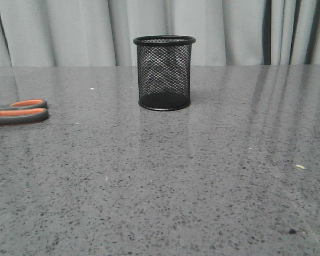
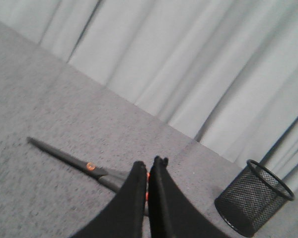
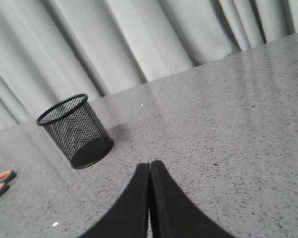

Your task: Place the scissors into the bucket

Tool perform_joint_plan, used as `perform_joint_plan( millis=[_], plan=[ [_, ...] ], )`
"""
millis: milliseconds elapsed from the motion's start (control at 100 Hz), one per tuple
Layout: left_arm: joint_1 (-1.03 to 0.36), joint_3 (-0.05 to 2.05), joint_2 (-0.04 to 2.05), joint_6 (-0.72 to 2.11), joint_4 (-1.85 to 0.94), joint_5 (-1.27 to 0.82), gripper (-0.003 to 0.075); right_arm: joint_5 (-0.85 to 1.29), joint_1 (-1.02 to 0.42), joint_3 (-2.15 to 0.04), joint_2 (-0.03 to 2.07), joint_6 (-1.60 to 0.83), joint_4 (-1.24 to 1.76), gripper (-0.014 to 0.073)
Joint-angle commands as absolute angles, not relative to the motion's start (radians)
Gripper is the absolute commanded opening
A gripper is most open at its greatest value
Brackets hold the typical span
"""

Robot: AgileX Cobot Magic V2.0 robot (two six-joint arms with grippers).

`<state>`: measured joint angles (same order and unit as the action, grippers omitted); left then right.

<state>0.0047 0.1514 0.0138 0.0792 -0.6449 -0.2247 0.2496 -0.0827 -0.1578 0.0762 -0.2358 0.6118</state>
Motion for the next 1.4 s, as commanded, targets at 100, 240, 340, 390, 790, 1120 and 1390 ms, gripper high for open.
perform_joint_plan(
  millis=[100,240,340,390,790,1120,1390],
  plan=[
    [-0.003,0.479,0.217,0.194,-0.473,-0.39,-0.002,0.378,-0.078,-0.431,0.353,-0.24,0.526,-0.0044],
    [-0.003,0.716,0.432,0.294,-0.448,-0.629,-0.002,0.625,-0.078,-0.668,0.619,-0.24,0.455,-0.0045],
    [-0.003,0.843,0.568,0.314,-0.448,-0.778,-0.002,0.745,-0.078,-0.803,0.769,-0.24,0.455,-0.0045],
    [-0.003,0.886,0.617,0.314,-0.448,-0.832,-0.002,0.78,-0.078,-0.853,0.825,-0.24,0.455,-0.0045],
    [-0.003,0.983,0.762,0.314,-0.448,-0.913,-0.002,0.776,-0.078,-0.974,0.972,-0.24,0.455,-0.0045],
    [-0.003,0.983,0.762,0.314,-0.448,-0.935,-0.002,0.781,-0.078,-0.974,0.972,-0.242,0.441,-0.0045],
    [-0.003,1.055,0.867,0.369,-0.448,-1.052,-0.0018,0.82,-0.078,-0.987,0.989,-0.271,0.428,-0.0026]
  ],
)
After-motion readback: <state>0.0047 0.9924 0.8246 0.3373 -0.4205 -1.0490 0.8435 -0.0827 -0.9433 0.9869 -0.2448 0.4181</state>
